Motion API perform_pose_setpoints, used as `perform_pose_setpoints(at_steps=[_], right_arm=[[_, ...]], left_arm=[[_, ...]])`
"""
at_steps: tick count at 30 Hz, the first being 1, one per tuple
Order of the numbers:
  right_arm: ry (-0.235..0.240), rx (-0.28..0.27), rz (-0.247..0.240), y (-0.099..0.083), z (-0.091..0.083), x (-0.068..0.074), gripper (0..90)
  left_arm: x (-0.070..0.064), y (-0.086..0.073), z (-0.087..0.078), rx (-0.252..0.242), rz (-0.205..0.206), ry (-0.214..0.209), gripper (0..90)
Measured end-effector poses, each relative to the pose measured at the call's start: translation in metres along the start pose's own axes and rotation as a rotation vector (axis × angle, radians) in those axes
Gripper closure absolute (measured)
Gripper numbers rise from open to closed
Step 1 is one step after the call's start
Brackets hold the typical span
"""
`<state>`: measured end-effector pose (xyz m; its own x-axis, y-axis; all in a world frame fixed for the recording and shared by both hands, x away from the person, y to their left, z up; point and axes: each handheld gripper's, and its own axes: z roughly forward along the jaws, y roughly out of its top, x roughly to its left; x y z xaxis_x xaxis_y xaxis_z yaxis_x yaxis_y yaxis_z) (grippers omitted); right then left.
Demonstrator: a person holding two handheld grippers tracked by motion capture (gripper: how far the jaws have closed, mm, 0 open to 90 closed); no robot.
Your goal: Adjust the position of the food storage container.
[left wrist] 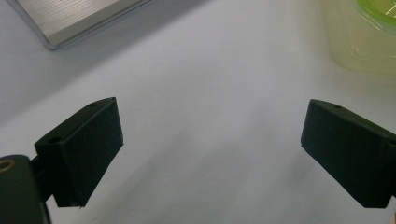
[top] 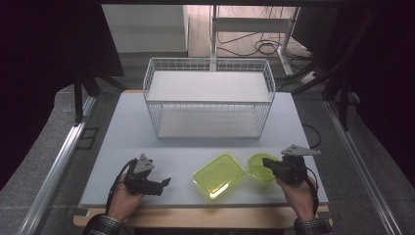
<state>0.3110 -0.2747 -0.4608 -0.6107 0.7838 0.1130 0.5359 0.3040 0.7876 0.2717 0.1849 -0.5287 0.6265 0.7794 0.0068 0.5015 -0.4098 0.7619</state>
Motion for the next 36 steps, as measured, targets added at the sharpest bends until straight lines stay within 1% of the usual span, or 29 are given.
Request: perform_pose_setpoints(at_steps=[1,2,4,5,6,10,11,12,13,15,17,22,25,26,28,29,30,31,33,34,36], right_arm=[[0.005,-0.003,-0.008,0.003,0.003,0.005,89.3],[0.005,-0.003,-0.008,0.003,0.003,0.005,89.3],[0.021,-0.001,-0.024,0.005,0.006,0.011,89.3],[0.021,-0.001,-0.024,0.005,0.006,0.011,89.3],[0.031,0.004,-0.028,0.005,0.010,0.015,89.2],[0.048,0.008,-0.036,0.006,0.015,0.021,89.2],[0.063,0.013,-0.051,0.006,0.018,0.027,89.2],[0.063,0.013,-0.051,0.006,0.018,0.027,89.2],[0.074,0.017,-0.057,0.007,0.021,0.032,89.2],[0.078,0.021,-0.072,0.007,0.025,0.036,89.2],[0.081,0.024,-0.077,0.006,0.027,0.037,89.2],[0.087,0.053,-0.100,0.004,0.035,0.044,89.0],[0.086,0.066,-0.103,0.002,0.038,0.044,89.0],[0.091,0.070,-0.095,0.001,0.040,0.043,89.1],[0.086,0.070,-0.096,0.001,0.040,0.043,89.1],[0.073,0.069,-0.105,0.001,0.039,0.042,89.1],[0.062,0.070,-0.103,0.001,0.039,0.041,89.0],[0.061,0.069,-0.095,0.000,0.038,0.039,89.1],[0.041,0.076,-0.085,-0.001,0.036,0.033,89.1],[0.041,0.076,-0.085,-0.001,0.036,0.033,89.1],[0.033,0.075,-0.073,-0.002,0.034,0.028,89.1]], left_arm=[[0.000,0.000,0.000,-0.001,0.000,0.000,5.5],[0.000,0.000,0.000,-0.001,0.000,0.000,5.5],[0.000,0.000,0.000,-0.001,-0.001,0.000,5.6],[0.000,0.000,0.000,-0.001,-0.006,0.001,5.6],[0.000,0.000,0.000,-0.005,-0.009,0.002,5.7],[0.000,0.000,-0.001,-0.007,-0.014,-0.001,5.7],[0.000,0.000,-0.001,-0.006,-0.013,0.000,5.8],[0.000,0.000,-0.001,-0.006,-0.013,0.000,5.7],[0.000,0.000,0.000,-0.005,-0.012,-0.001,5.8],[0.000,0.000,0.000,-0.002,-0.007,0.001,5.8],[0.000,0.000,0.000,-0.001,-0.006,0.001,5.8],[-0.001,0.000,0.001,0.007,-0.006,0.003,6.1],[-0.002,0.001,0.001,0.010,-0.002,0.005,6.4],[-0.002,0.001,0.001,0.010,-0.002,0.006,6.5],[-0.001,0.001,0.001,0.010,0.004,0.009,6.6],[-0.001,0.001,0.001,0.009,0.003,0.007,6.6],[-0.001,0.001,0.001,0.009,0.002,0.006,6.7],[-0.001,0.001,0.001,0.010,0.003,0.006,6.7],[-0.001,0.001,0.002,0.015,0.006,0.007,6.7],[-0.001,0.001,0.002,0.015,0.006,0.007,6.7],[-0.001,0.001,0.002,0.016,0.005,0.007,6.7]])
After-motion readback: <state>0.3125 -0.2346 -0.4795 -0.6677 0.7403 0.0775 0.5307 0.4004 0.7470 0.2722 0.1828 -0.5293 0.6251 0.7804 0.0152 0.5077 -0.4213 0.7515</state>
